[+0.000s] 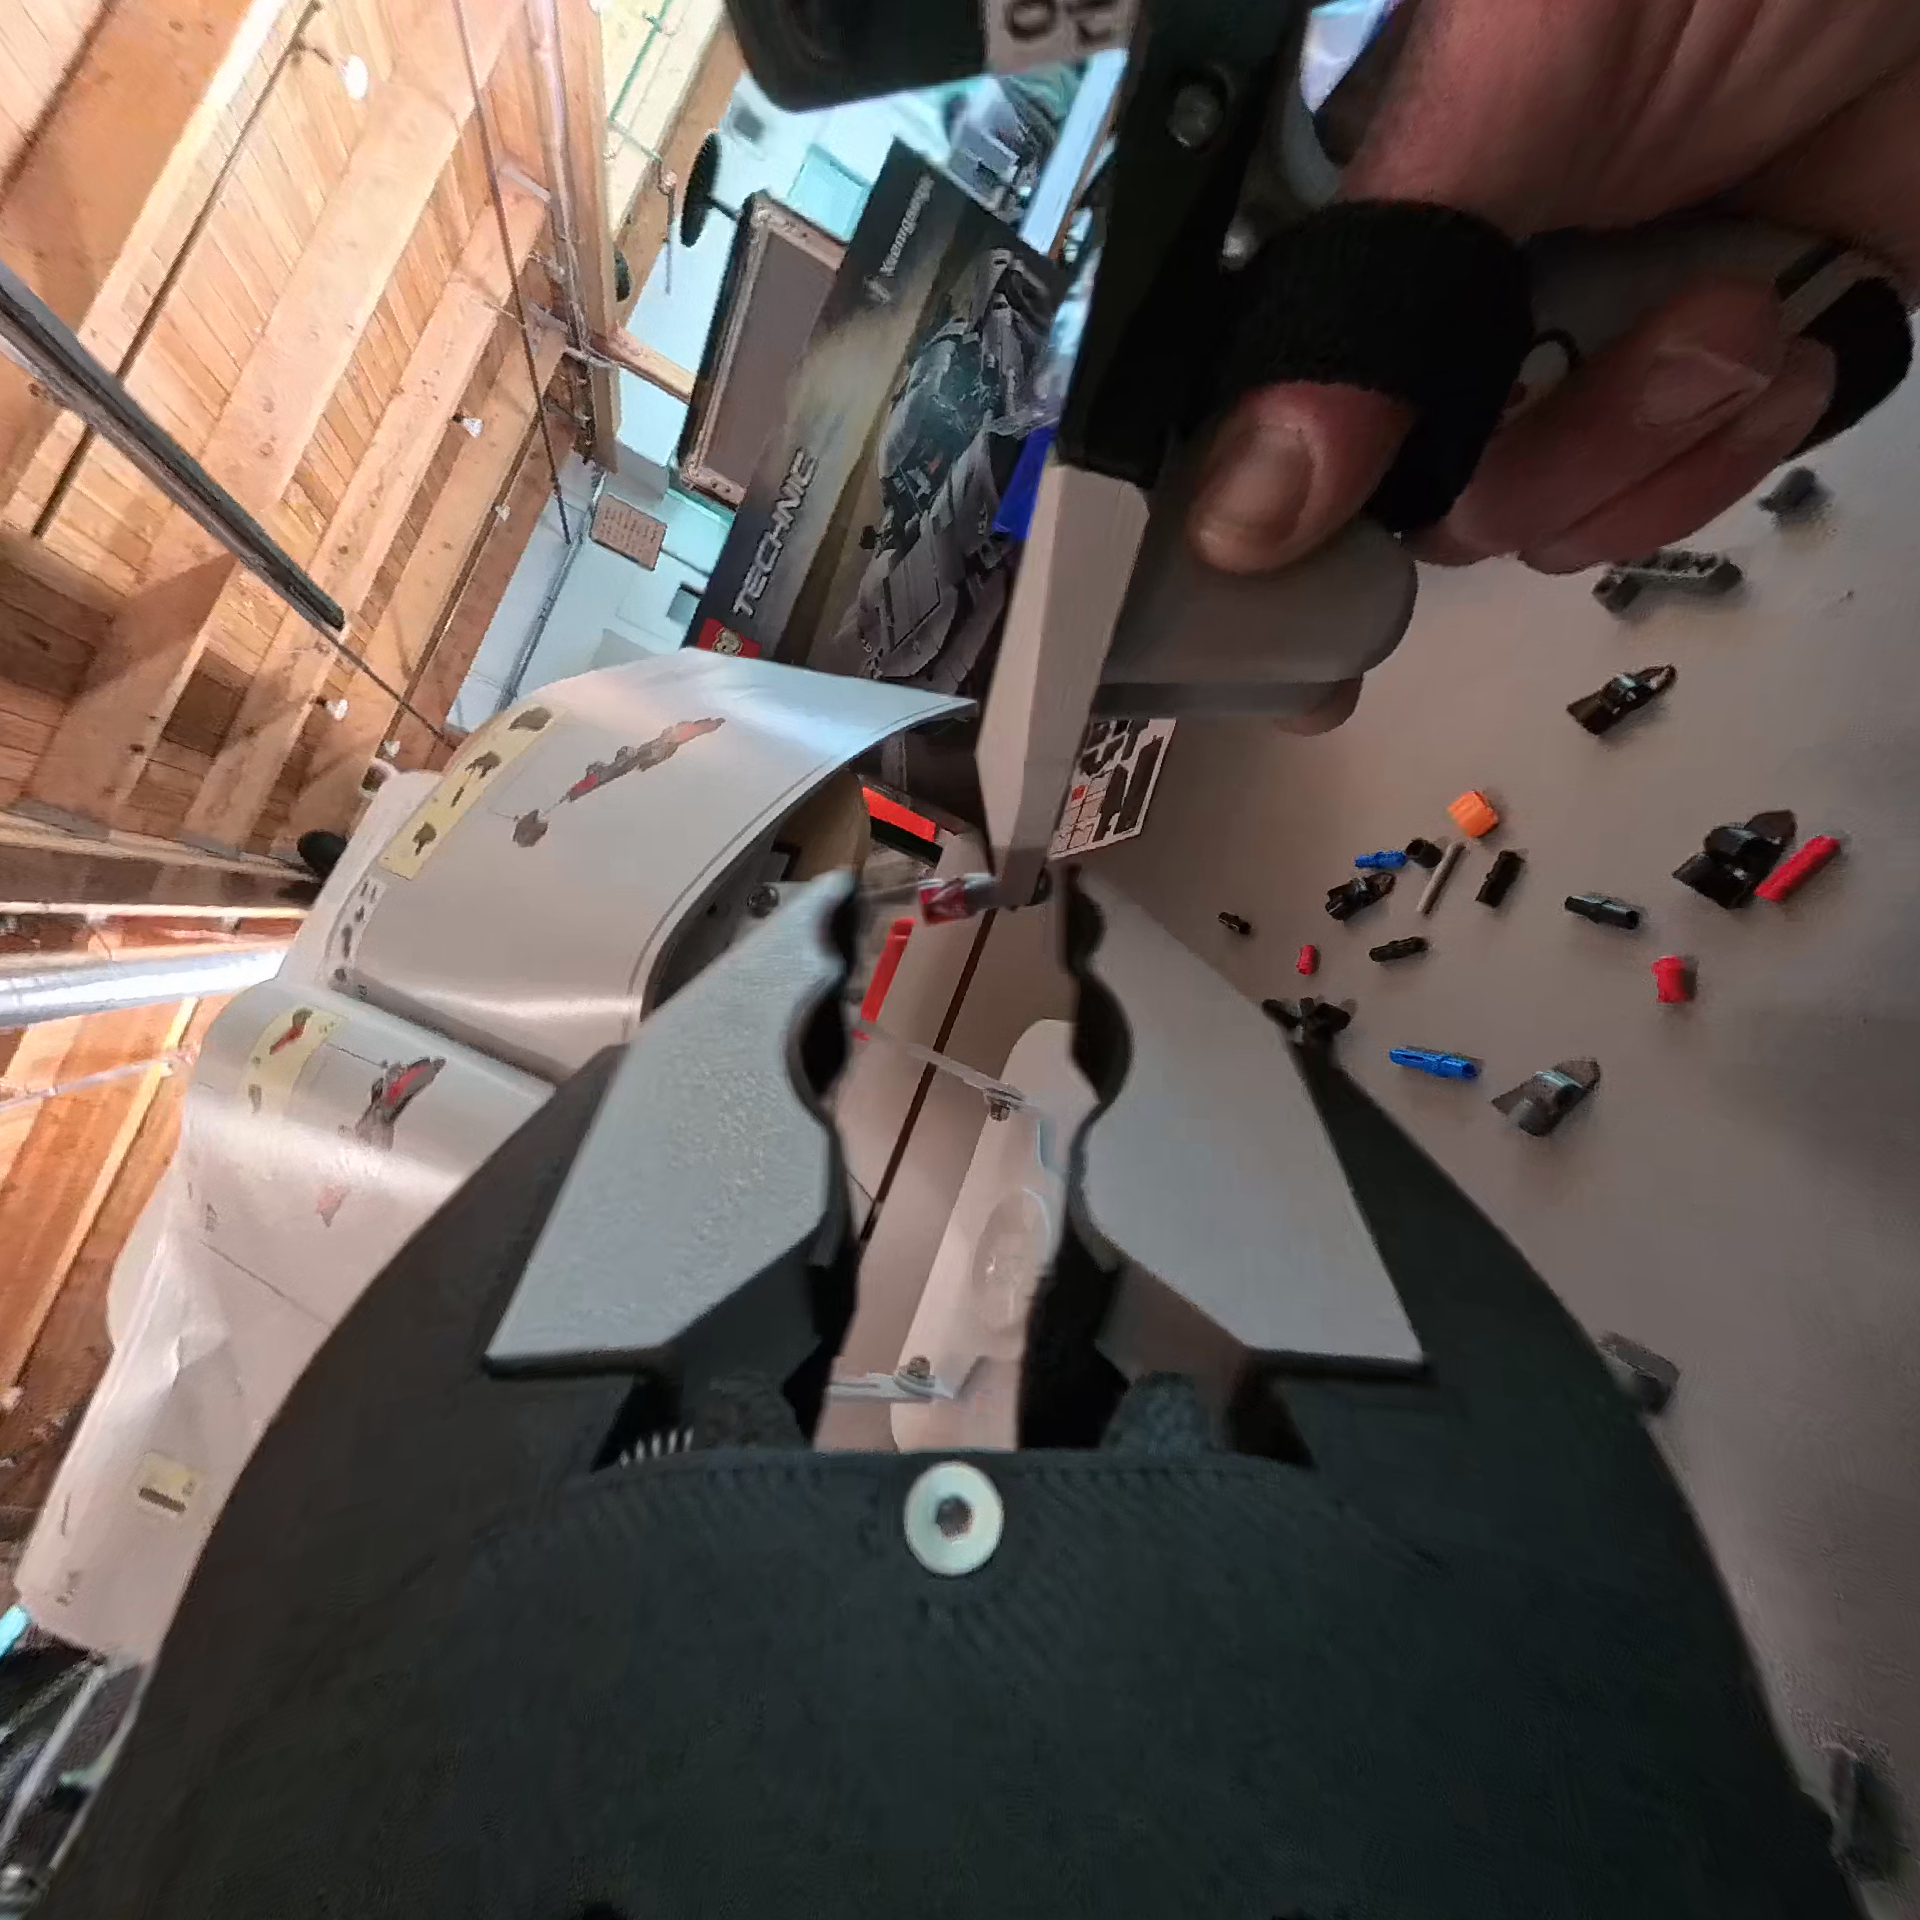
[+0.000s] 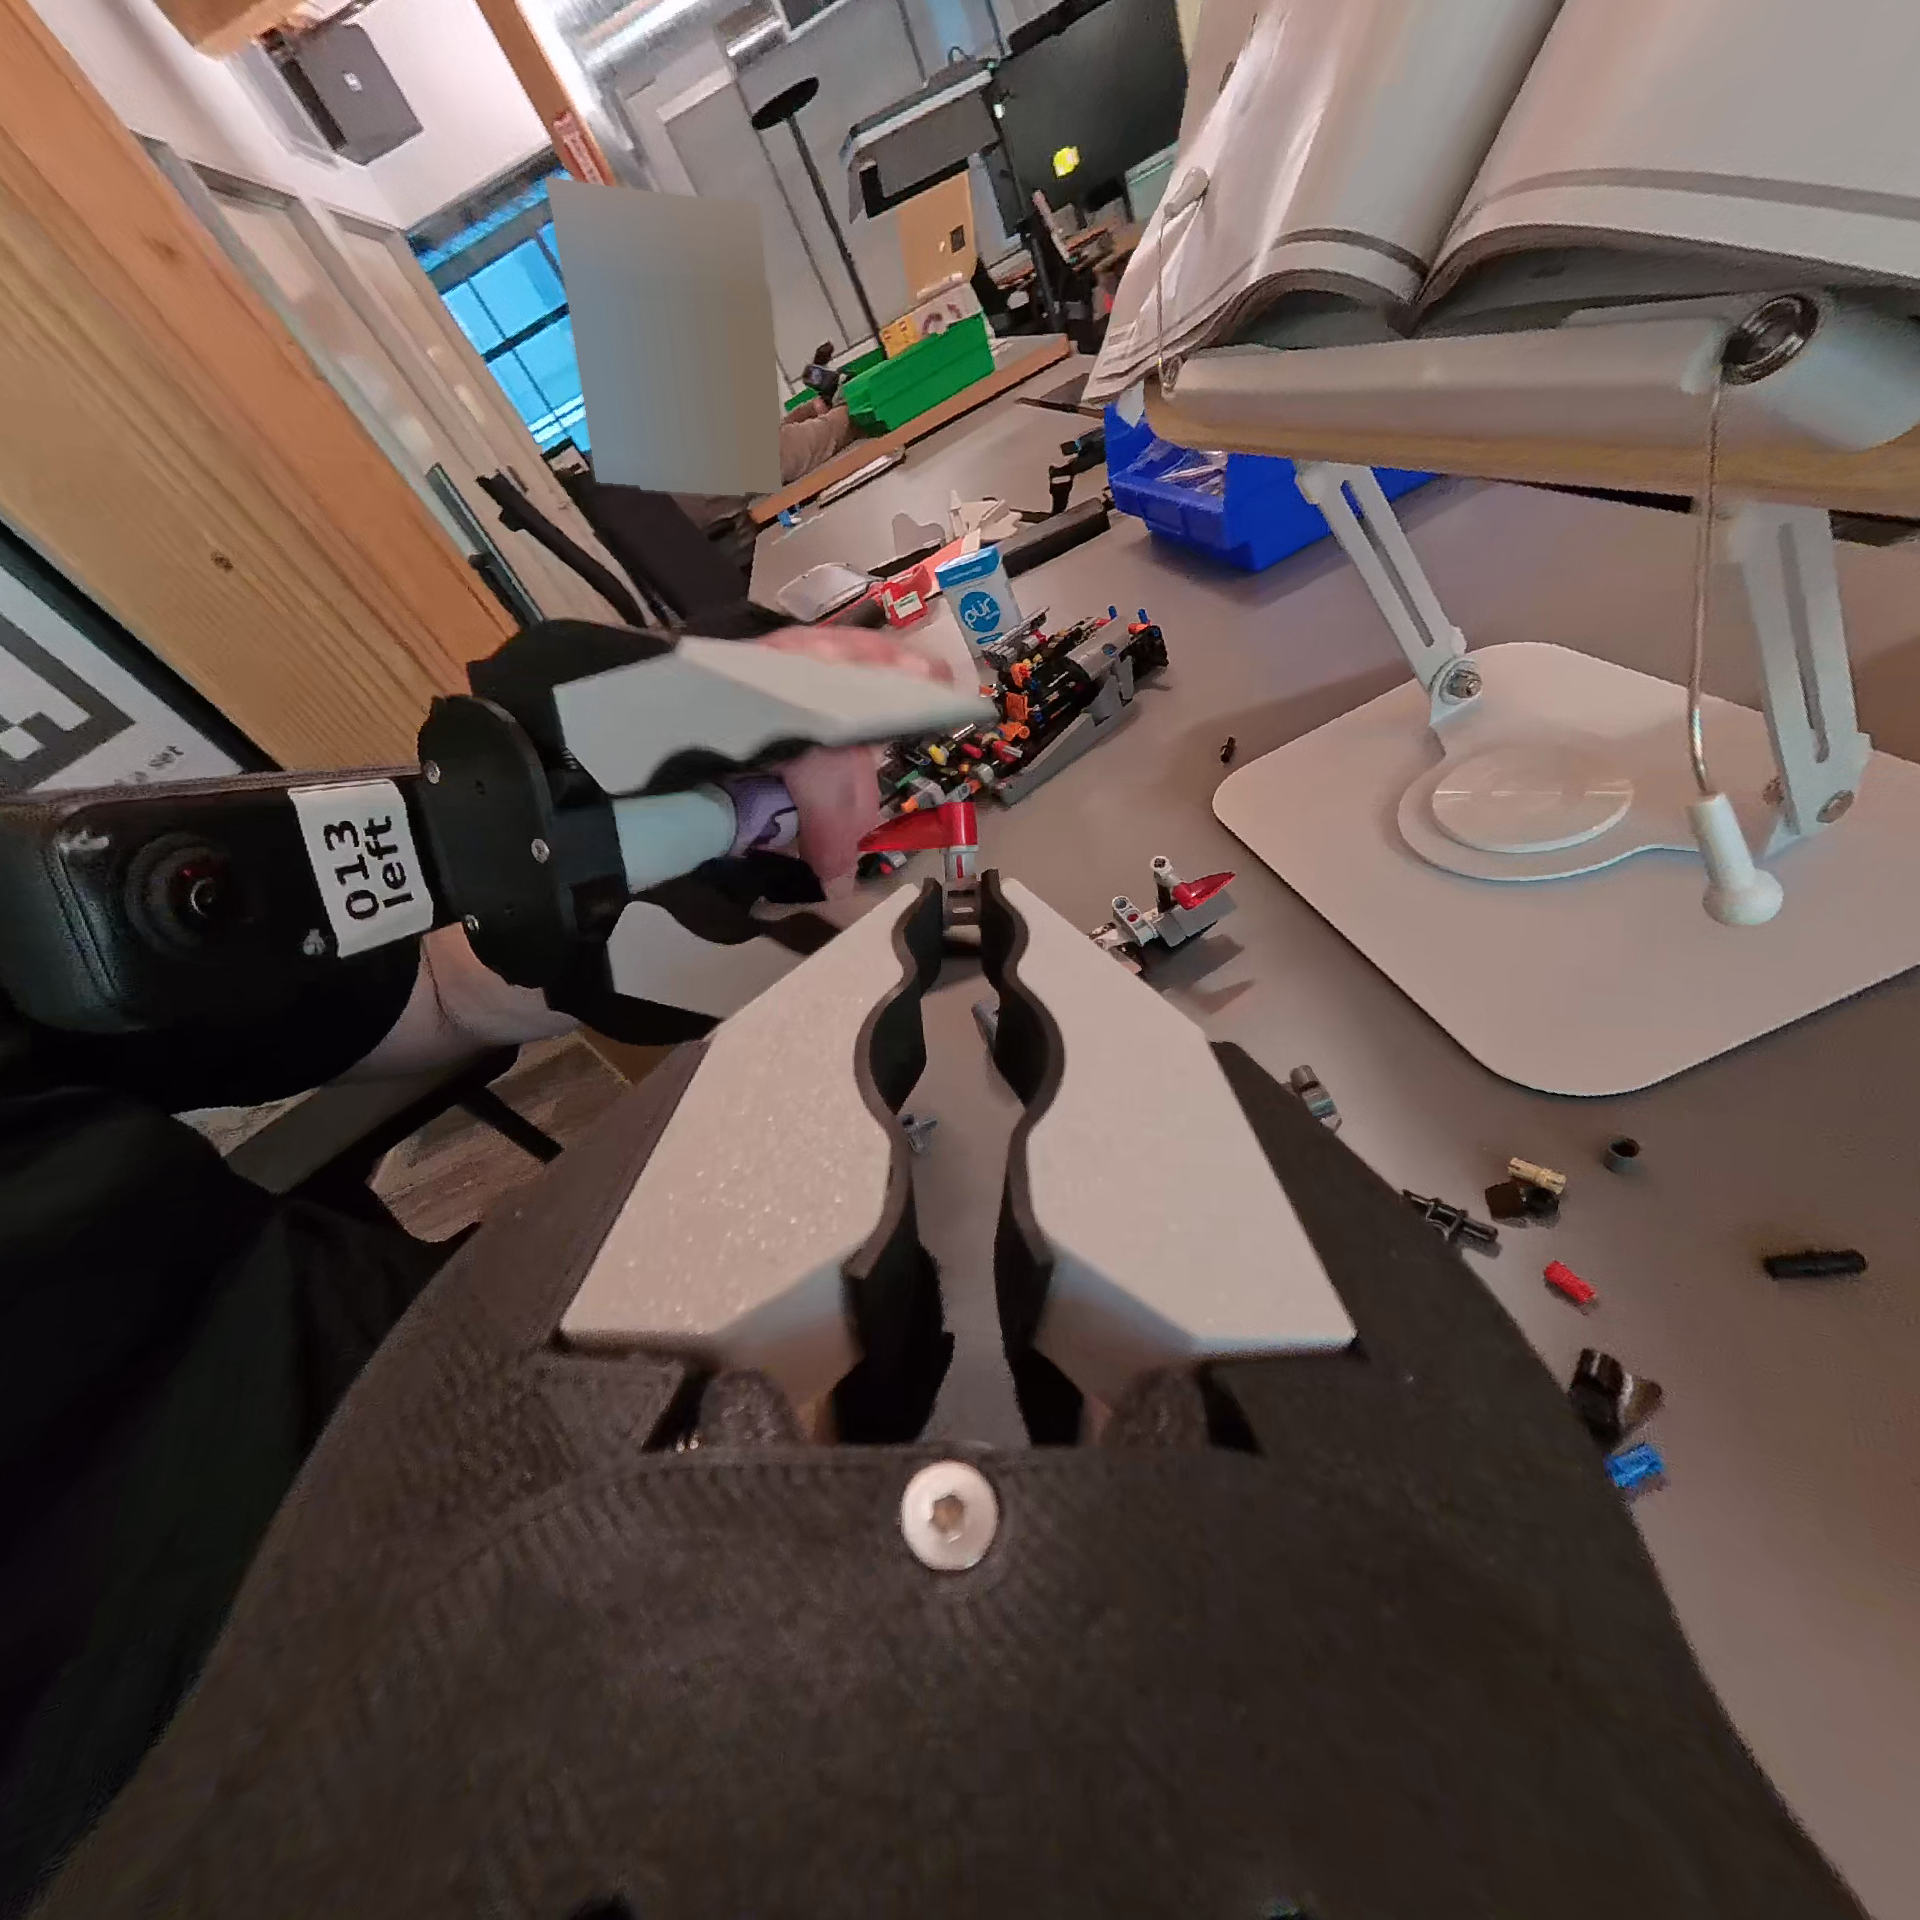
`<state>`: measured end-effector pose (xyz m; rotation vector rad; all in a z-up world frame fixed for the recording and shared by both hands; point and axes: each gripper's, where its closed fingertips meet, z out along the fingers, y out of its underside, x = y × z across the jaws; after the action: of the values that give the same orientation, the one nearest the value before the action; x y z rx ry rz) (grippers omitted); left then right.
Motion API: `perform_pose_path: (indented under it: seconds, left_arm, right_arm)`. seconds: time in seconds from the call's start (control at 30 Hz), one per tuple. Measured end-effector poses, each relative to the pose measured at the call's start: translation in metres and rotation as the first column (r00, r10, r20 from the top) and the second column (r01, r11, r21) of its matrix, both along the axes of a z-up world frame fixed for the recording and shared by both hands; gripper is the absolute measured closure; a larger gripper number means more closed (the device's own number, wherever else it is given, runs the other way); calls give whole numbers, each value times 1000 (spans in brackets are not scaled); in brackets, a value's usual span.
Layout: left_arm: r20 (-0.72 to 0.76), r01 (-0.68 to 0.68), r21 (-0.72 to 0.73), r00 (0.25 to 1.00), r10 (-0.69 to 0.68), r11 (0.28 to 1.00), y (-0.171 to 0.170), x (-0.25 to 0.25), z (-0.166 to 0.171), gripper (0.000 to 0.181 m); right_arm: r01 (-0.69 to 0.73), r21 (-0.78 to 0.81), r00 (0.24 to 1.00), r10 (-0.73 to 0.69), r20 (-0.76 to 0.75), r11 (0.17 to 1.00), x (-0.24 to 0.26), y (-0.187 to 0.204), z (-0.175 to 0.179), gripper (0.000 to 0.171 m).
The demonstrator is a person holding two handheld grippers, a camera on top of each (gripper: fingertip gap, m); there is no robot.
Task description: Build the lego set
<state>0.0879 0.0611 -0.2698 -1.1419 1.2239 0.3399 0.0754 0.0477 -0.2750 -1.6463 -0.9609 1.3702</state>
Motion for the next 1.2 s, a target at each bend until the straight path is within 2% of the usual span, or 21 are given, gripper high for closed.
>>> perform_pose_path:
  seconds: [0.03,0.07,0.2,0.33,0.43,0.53,0.63,0.8,0.9,1.03,1.2]
  left_arm:
    - [12,-4,-25,1000,4,1000,-1,-4,0,128]
    - [42,-9,-61,999,12,998,-2,-10,2,125]
    - [83,-4,-140,996,16,990,-10,-35,4,138]
    - [81,-11,-254,996,33,967,-21,-60,-7,141]
    - [109,18,-334,994,20,942,-36,-77,-14,142]
    - [102,27,-413,995,16,910,-52,-90,-30,145]
    - [61,-8,-428,997,38,904,-59,-107,-45,147]
    - [168,59,-520,985,35,852,-64,-114,-59,147]
    - [239,78,-446,970,35,892,-60,-109,-51,143]
    - [257,76,-246,966,-11,966,-58,-100,-28,154]
    - [182,96,-178,981,-63,979,-57,-87,-31,162]
  right_arm:
    - [-15,-10,1000,15,-8,1000,1,3,0,167]
    - [-13,-2,1000,13,-10,1000,3,8,0,167]
    - [-44,144,997,35,63,989,6,10,-3,167]
    - [-134,308,976,72,206,942,-6,-9,-8,167]
    - [-205,372,942,80,325,905,-19,-23,-18,166]
    - [-301,379,896,123,426,875,-32,-41,-31,167]
    - [-315,365,858,98,505,876,-42,-43,-44,166]
    - [-258,296,883,100,459,920,-56,-45,-40,166]
    - [-137,157,932,74,355,978,-63,-38,-32,166]
    - [-39,-93,972,60,229,995,-67,-34,-35,167]
    - [5,-116,967,25,253,993,-70,-37,-45,167]
